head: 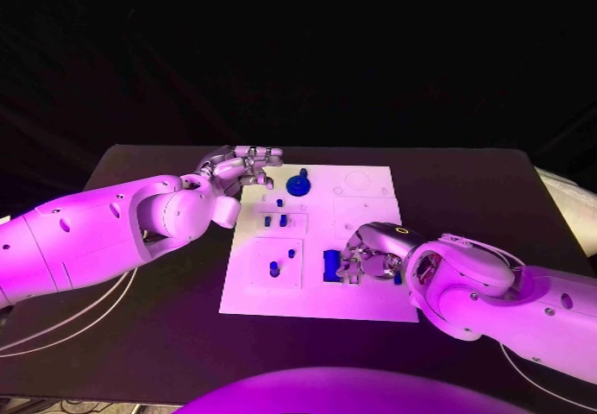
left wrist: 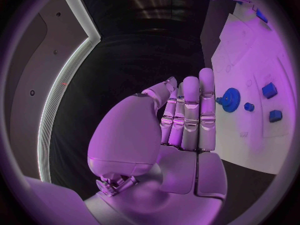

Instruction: Assemble the parts on the task board

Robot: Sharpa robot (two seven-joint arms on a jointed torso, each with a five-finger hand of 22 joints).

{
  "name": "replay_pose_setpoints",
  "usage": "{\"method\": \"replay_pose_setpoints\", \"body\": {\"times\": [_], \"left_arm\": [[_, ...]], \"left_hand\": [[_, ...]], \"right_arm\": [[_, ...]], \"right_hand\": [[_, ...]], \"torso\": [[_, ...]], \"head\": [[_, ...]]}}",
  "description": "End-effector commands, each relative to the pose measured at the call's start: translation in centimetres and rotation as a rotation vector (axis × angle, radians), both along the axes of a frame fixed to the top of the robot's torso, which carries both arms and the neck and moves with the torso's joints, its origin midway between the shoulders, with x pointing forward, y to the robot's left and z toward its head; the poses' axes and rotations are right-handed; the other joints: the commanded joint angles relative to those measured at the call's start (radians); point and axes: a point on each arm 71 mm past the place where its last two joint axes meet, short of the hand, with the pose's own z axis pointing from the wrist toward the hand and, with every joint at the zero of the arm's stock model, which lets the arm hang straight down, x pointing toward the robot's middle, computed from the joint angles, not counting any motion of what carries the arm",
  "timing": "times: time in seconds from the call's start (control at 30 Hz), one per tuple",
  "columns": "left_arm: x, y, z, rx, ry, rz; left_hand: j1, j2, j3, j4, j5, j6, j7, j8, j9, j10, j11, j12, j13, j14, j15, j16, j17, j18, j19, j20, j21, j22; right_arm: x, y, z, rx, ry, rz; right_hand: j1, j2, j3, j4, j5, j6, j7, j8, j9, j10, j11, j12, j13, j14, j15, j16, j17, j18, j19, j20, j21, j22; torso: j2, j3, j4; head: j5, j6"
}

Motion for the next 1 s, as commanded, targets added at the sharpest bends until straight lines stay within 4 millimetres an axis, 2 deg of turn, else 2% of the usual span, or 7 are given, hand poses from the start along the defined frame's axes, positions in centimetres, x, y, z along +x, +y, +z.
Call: {"method": "replay_pose_setpoints", "body": {"times": [0.03,0.23,0.57,0.67,0.8,0.87,1.0], "left_arm": [[-0.1,-0.1,0.1,-0.005,-0.011,-0.018],[-0.1,-0.1,0.0,-0.004,-0.010,-0.017],[-0.1,0.1,0.0,-0.003,-0.009,-0.014],[-0.1,0.1,0.0,-0.002,-0.009,-0.013],[-0.2,0.2,0.0,-0.003,-0.010,-0.013],[-0.2,0.2,0.0,-0.003,-0.010,-0.014],[-0.3,0.1,0.1,-0.005,-0.011,-0.017]], "left_hand": [[-0.007,0.005,-0.007,-0.001,0.007,-0.008,0.000,0.004,-0.001,-0.007,0.002,0.005,0.001,-0.007,0.000,0.001,-0.001,0.019,-0.003,0.001,-0.004,-0.001],[-0.007,0.005,-0.007,-0.001,0.007,-0.008,0.000,0.004,-0.001,-0.007,0.002,0.005,0.001,-0.007,0.000,0.001,-0.001,0.019,-0.003,0.001,-0.004,-0.001],[-0.007,0.005,-0.007,-0.001,0.007,-0.008,0.000,0.004,-0.001,-0.007,0.002,0.005,0.001,-0.007,0.000,0.001,-0.001,0.019,-0.003,0.001,-0.004,-0.001],[-0.007,0.005,-0.007,-0.001,0.007,-0.008,0.000,0.004,-0.001,-0.007,0.002,0.005,0.001,-0.007,0.000,0.001,-0.001,0.019,-0.003,0.001,-0.004,-0.001],[-0.006,0.006,-0.006,-0.003,0.007,-0.010,0.001,0.005,-0.001,-0.010,0.002,0.007,0.000,-0.008,0.000,0.002,-0.003,0.019,-0.003,0.001,-0.006,-0.002],[-0.006,0.006,-0.006,-0.003,0.007,-0.010,0.001,0.005,-0.001,-0.010,0.002,0.007,0.000,-0.008,0.000,0.002,-0.003,0.019,-0.003,0.001,-0.006,-0.002],[-0.006,0.006,-0.006,-0.003,0.007,-0.010,0.001,0.005,-0.001,-0.010,0.002,0.007,0.000,-0.008,0.000,0.002,-0.003,0.019,-0.003,0.001,-0.006,-0.002]], "right_arm": [[-0.1,-0.2,0.0,-0.038,-0.004,0.001],[-0.1,-0.3,0.4,0.014,-0.030,-0.007],[-0.4,-1.3,1.1,0.084,-0.052,-0.031],[-0.5,-2.4,1.5,0.090,-0.050,-0.055],[-0.3,-4.5,1.9,0.040,-0.028,-0.102],[-0.1,-6.1,2.0,-0.002,-0.022,-0.135],[0.0,-7.8,2.0,-0.055,-0.012,-0.174]], "right_hand": [[-0.003,0.003,0.000,-0.005,0.012,0.007,-0.001,0.001,0.001,0.023,-0.013,0.009,0.006,0.064,-0.008,0.006,0.008,-0.017,0.004,-0.005,0.004,0.001],[-0.020,-0.003,-0.003,0.000,0.042,0.008,0.000,-0.003,0.003,0.023,-0.012,0.004,0.005,0.064,-0.008,0.006,0.008,-0.017,0.003,-0.006,0.004,0.001],[-0.045,-0.003,-0.005,0.014,0.056,-0.003,0.005,-0.014,0.002,0.013,-0.008,-0.021,-0.011,0.063,-0.005,0.002,0.003,-0.015,0.000,-0.005,0.000,-0.006],[-0.054,-0.003,-0.004,0.022,0.070,-0.044,0.024,-0.046,-0.009,-0.001,0.005,-0.048,-0.029,0.062,0.003,-0.001,-0.001,-0.016,-0.001,0.000,-0.001,-0.007],[-0.078,-0.002,-0.007,0.042,0.071,-0.068,0.040,-0.076,-0.020,-0.032,0.020,-0.111,-0.077,0.059,0.016,-0.009,-0.013,-0.015,-0.004,0.010,-0.005,-0.013],[-0.081,-0.002,-0.005,0.046,0.073,-0.071,0.044,-0.085,-0.025,-0.042,0.023,-0.134,-0.094,0.058,0.019,-0.012,-0.016,-0.014,-0.006,0.014,-0.007,-0.015],[-0.082,-0.002,-0.004,0.048,0.074,-0.072,0.046,-0.091,-0.028,-0.046,0.025,-0.143,-0.101,0.058,0.021,-0.012,-0.017,-0.014,-0.007,0.016,-0.007,-0.016]], "torso": [[-0.001,-0.0003,0.0003],[-0.001,-0.0003,0.0008],[-0.001,-0.0014,0.0009],[-0.002,-0.0024,0.0000],[-0.002,-0.0031,-0.0015],[-0.002,-0.0034,-0.0027],[-0.003,-0.0032,-0.0066]], "head": [[0.000,-0.001],[-0.001,0.000],[-0.002,0.000],[-0.005,0.000],[-0.015,0.004],[-0.019,0.007],[-0.024,0.010]]}}
